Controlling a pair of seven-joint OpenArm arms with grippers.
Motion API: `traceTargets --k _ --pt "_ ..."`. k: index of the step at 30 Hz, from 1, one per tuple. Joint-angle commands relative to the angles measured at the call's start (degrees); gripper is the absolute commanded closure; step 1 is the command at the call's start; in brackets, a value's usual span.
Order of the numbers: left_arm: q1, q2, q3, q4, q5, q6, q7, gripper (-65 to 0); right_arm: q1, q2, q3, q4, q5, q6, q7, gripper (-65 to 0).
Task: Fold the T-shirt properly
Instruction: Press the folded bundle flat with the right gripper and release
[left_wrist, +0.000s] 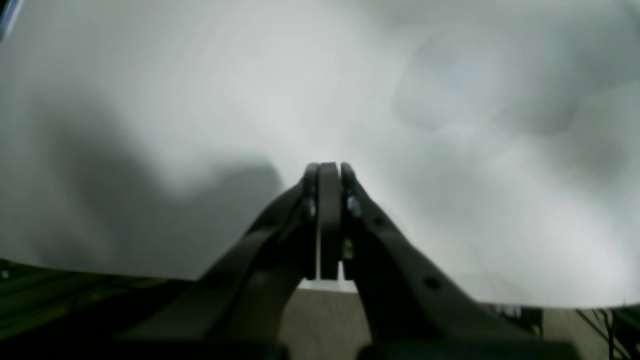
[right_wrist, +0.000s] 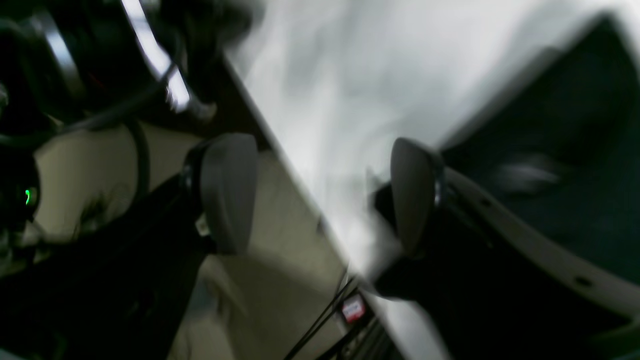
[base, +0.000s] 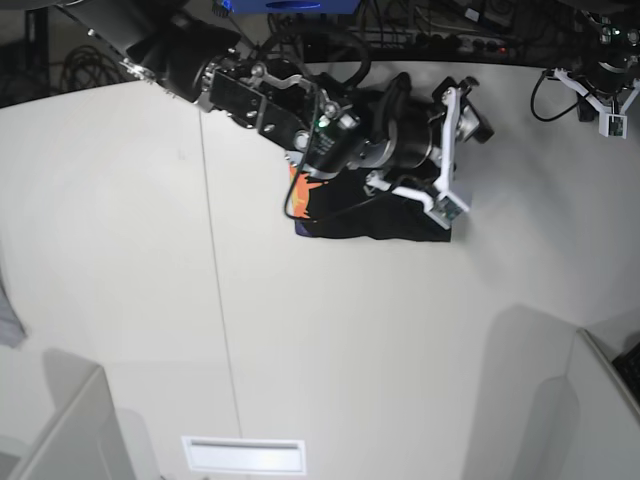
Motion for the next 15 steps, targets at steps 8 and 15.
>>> traceTargets --k 8,15 --pt "0.3 -0.8 0.1 1.2 -0.3 -0.2 -1.0 0.0 -3.4 5.7 9.9 -1.4 0.2 0.2 0.8 -13.2" --pt "2.4 -0.6 5.1 7.4 -13.8 -0.3 -0.7 0.0 -5.3 9.7 10.3 -1.9 0.2 0.2 1.5 0.0"
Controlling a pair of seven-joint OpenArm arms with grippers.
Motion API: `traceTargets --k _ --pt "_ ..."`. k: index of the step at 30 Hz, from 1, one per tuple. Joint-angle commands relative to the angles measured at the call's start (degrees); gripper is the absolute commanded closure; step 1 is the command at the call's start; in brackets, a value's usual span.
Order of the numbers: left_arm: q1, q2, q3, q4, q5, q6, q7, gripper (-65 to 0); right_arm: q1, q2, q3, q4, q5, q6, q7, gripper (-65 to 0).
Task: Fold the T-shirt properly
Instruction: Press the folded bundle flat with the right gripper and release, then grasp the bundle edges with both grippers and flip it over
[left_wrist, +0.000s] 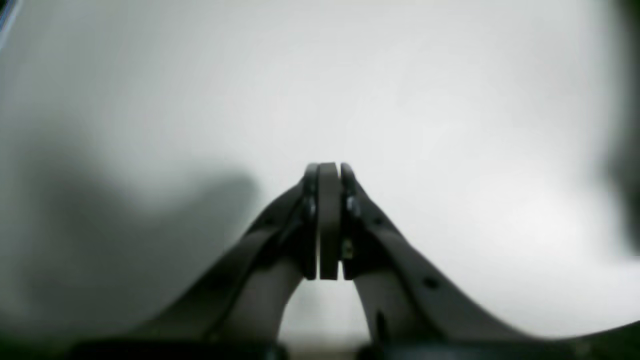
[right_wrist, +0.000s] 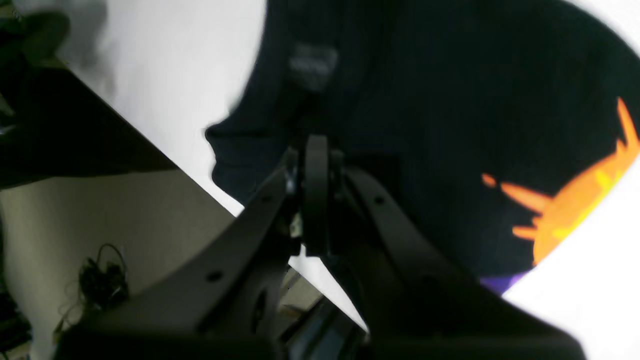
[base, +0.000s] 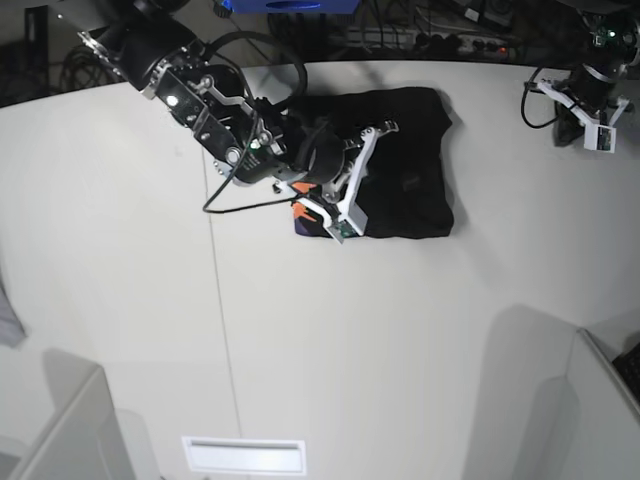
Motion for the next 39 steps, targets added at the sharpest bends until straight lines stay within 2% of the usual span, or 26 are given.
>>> traceTargets --k 1,4,7,12,15,20,23,26,29,34,39 --pt "1.4 -0.8 0.5 1.4 -3.2 -0.1 -0.7 0.0 1.0 0.9 0.3 1.2 0.0 0.3 2.2 0.0" --pt "1.6 -0.8 2.3 1.5 -12.2 0.3 -0.7 0.0 -1.0 3.1 0.4 1.2 0.2 0.3 5.8 0.0" --pt "1.8 -0.7 3.1 0.5 -18.6 0.3 0.4 0.0 -3.2 5.2 0.4 1.2 0.2 0.3 10.0 0.0" --pt "1.0 -0.8 3.4 -0.4 -27.1 -0.1 5.4 -39.5 -5.9 7.3 0.4 1.2 0.2 0.3 13.1 0.0" --pt "-0.8 -0.7 3.5 -0.8 -30.4 -0.1 8.6 -51.0 -6.5 7.8 0.4 1.2 0.2 0.3 13.1 0.0" --pt "-5.0 0.6 3.5 -0.8 -34.0 -0.1 15.4 -51.8 -9.5 7.8 3.6 1.1 0.1 0.3 13.8 0.0" --pt "-8.1 2.3 3.5 -1.6 -33.8 0.3 18.5 -51.8 -12.5 7.8 9.8 1.2 0.1 0.3 13.8 0.0" --pt "-10.4 3.1 4.0 -3.6 -31.0 0.4 20.8 -51.8 -14.6 7.8 14.0 1.2 0.1 0.4 13.8 0.0" --pt "-11.3 3.8 8.3 -5.4 -26.8 0.4 20.5 -51.8 -15.7 8.1 15.1 1.2 0.1 0.4 13.8 0.0" --pt "-11.8 4.1 15.4 -7.3 -26.7 -0.1 18.6 -51.7 -15.8 8.0 14.8 1.2 0.1 0.4 13.8 0.0" --pt "-12.1 4.7 17.1 -7.4 -26.3 0.4 17.7 -51.7 -16.5 8.0 15.1 1.2 0.1 0.4 13.8 0.0"
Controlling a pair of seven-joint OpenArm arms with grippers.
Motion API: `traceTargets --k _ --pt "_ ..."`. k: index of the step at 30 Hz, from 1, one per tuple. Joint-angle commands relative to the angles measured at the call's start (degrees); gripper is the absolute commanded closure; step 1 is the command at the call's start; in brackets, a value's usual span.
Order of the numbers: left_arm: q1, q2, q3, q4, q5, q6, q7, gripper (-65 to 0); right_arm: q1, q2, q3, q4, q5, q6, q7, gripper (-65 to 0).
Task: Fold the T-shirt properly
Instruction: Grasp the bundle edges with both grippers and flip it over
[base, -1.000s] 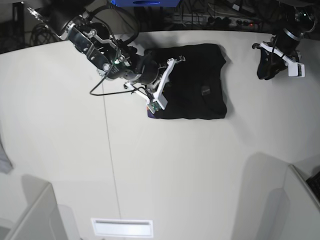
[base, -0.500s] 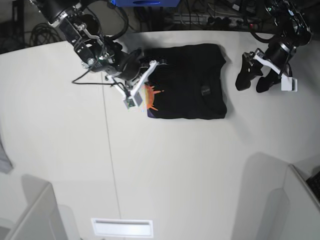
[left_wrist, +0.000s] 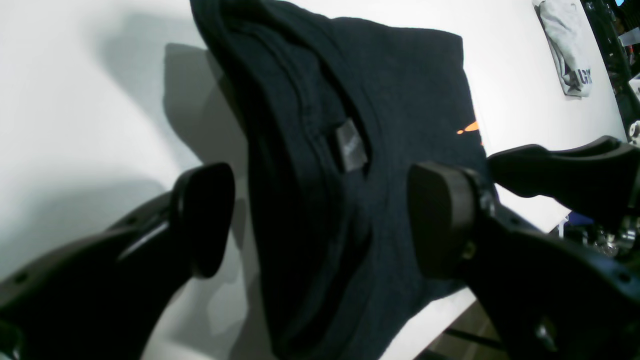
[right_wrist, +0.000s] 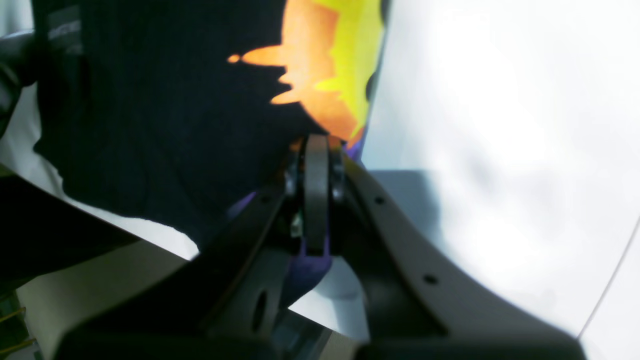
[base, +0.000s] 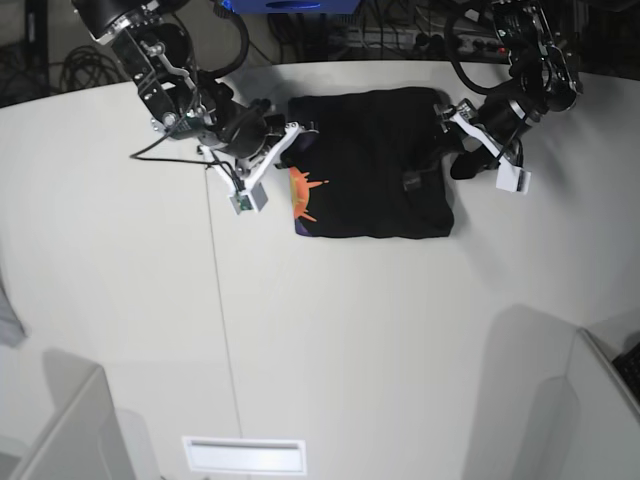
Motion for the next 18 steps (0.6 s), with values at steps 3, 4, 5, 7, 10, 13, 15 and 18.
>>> traceTargets --k 3,4,5,7,10,13,15,18 --pt "-1.3 0.0 0.4 0.3 -1.1 0.1 -1.2 -51.7 0.3 0.2 0.5 1.2 0.3 0.3 0.9 0.0" --pt "-1.4 -0.1 1.0 -0.8 -1.1 0.8 -1.2 -51.7 0.3 0.2 0.4 1.4 0.3 0.3 0.9 0.0" --pt "-1.7 -0.1 1.1 -1.6 -1.1 1.8 -1.3 -51.7 0.3 0.2 0.4 2.0 0.3 0.3 0.9 0.0" --pt "-2.8 -0.2 1.6 -4.6 -1.1 4.0 -1.3 -51.7 0.3 0.2 0.5 3.5 0.3 0.3 0.9 0.0" --pt "-3.3 -0.3 1.6 -8.4 -1.1 4.6 -1.4 -51.7 0.2 0.2 0.6 5.0 0.3 0.3 0.9 0.0" --pt "-3.8 -0.4 1.6 -9.1 -0.3 4.7 -1.4 -51.5 0.3 0.2 0.6 5.0 0.3 0.3 0.9 0.0" --pt "-4.1 -0.4 1.6 -9.1 3.0 4.7 -1.4 -49.5 0.3 0.2 0.6 5.0 0.3 0.3 0.9 0.0" --pt "-4.2 -0.1 1.7 -8.9 7.3 4.7 -1.4 -35.1 0.3 0.2 0.6 5.0 0.3 0.3 0.9 0.0"
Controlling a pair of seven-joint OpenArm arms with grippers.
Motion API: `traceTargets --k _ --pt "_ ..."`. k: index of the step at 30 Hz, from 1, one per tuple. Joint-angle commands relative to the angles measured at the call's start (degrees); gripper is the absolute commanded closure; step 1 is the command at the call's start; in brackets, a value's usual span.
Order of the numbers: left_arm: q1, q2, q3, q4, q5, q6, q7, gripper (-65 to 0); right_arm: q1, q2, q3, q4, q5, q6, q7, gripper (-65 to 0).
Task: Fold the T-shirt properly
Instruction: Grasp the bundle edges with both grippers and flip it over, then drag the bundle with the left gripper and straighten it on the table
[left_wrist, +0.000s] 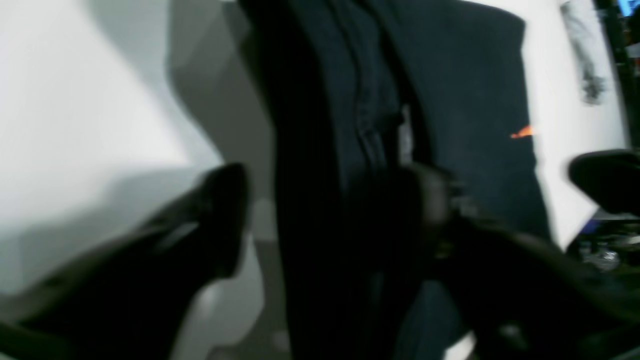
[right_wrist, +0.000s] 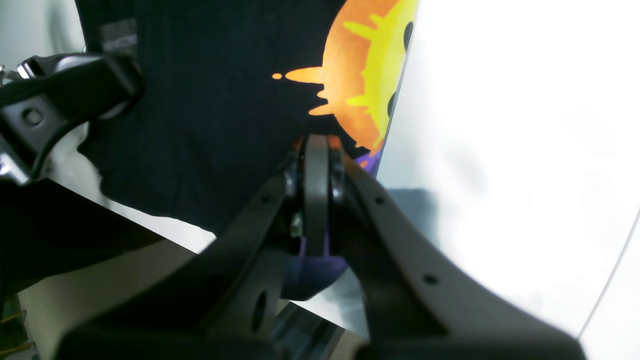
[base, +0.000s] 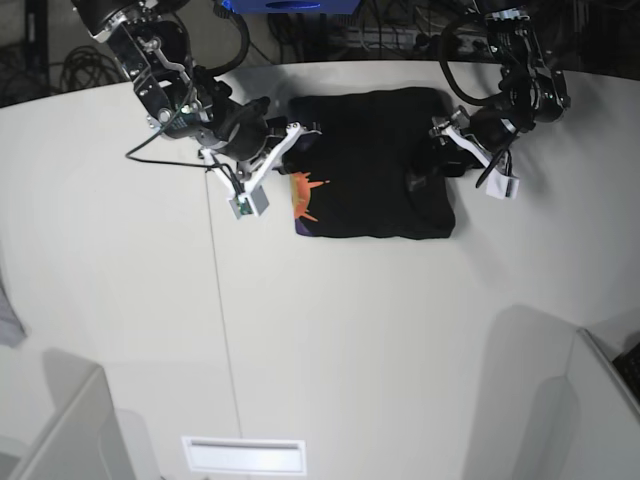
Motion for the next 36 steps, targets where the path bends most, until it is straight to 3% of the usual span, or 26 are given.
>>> traceTargets --k 1,4,9,19,23,25,27,32,36 --pt "0.2 -0.1 -0.1 0.7 0.5 0.3 0.3 -28.8 0.5 0.2 0.4 1.0 0.3 0.3 1.0 0.0" --pt "0.2 -0.2 -0.1 0.2 0.7 0.3 0.3 -13.7 0.4 0.3 0.7 1.0 0.3 0.3 3.1 0.0" --pt "0.1 -0.6 0.5 0.2 0.8 0.4 0.4 0.0 -3.1 0.4 6.7 0.9 0.3 0.3 6.5 0.0" --pt "0.1 -5.1 10.0 0.4 0.9 0.6 0.4 0.0 -8.6 0.4 20.6 0.9 0.4 0.3 6.9 0.0" --pt "-2.7 -9.8 17.1 0.7 0.9 6.3 0.5 0.0 -11.2 0.4 25.6 0.9 0.4 0.5 6.9 0.0" --pt "-4.8 -12.1 21.6 0.7 0.9 8.9 0.4 0.0 -12.4 0.1 27.8 0.9 0.4 2.5 6.9 0.0" --pt "-7.0 -13.9 25.1 0.6 0.9 10.2 0.4 0.0 -13.7 -0.3 30.8 0.9 0.5 6.8 7.0 0.0" --pt "-13.3 -16.1 32.0 0.2 1.5 10.3 0.4 0.0 -16.8 -4.9 40.3 0.9 0.5 13.5 6.7 0.0" --pt "-18.3 -16.4 40.1 0.3 10.7 10.3 0.4 0.0 -18.7 -6.7 46.8 0.9 0.5 18.2 6.5 0.0"
